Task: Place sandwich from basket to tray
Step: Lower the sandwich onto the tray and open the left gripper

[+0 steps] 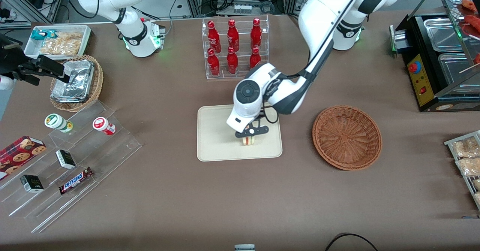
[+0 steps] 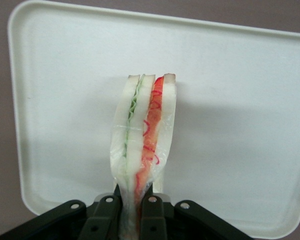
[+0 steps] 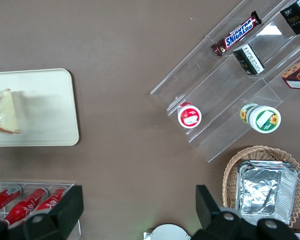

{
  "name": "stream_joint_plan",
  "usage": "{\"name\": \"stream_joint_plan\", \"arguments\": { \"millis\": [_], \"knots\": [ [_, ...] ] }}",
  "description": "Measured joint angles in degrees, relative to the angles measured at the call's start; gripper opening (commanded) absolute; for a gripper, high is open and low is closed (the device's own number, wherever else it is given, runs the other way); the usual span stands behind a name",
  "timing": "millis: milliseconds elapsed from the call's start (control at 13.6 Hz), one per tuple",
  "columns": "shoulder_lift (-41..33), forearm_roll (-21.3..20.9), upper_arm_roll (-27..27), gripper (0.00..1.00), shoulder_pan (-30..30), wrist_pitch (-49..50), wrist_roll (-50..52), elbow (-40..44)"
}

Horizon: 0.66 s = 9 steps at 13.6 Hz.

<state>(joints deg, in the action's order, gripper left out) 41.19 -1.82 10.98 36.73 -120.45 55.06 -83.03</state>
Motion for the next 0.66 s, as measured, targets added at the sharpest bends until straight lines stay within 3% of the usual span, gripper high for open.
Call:
{"name": "stream_joint_plan", "arguments": {
  "millis": [221, 295, 369, 443, 664],
  "knots": [
    [1.57, 0.00, -0.01, 0.13, 0.79, -2.52, 0.08, 0.00],
    [1.85, 0.00, -0.10, 0.20, 0.78, -2.75, 0.08, 0.00],
    [1.97, -0.01, -0.21, 0.57, 0.76, -2.84, 0.08, 0.02],
    [1.97, -0.01, -0.27, 1.00, 0.74, -2.87, 0.08, 0.05],
    [1.97, -0.03, -0.37, 1.00, 0.70, -2.89, 0.01, 0.61]
  ]
}}
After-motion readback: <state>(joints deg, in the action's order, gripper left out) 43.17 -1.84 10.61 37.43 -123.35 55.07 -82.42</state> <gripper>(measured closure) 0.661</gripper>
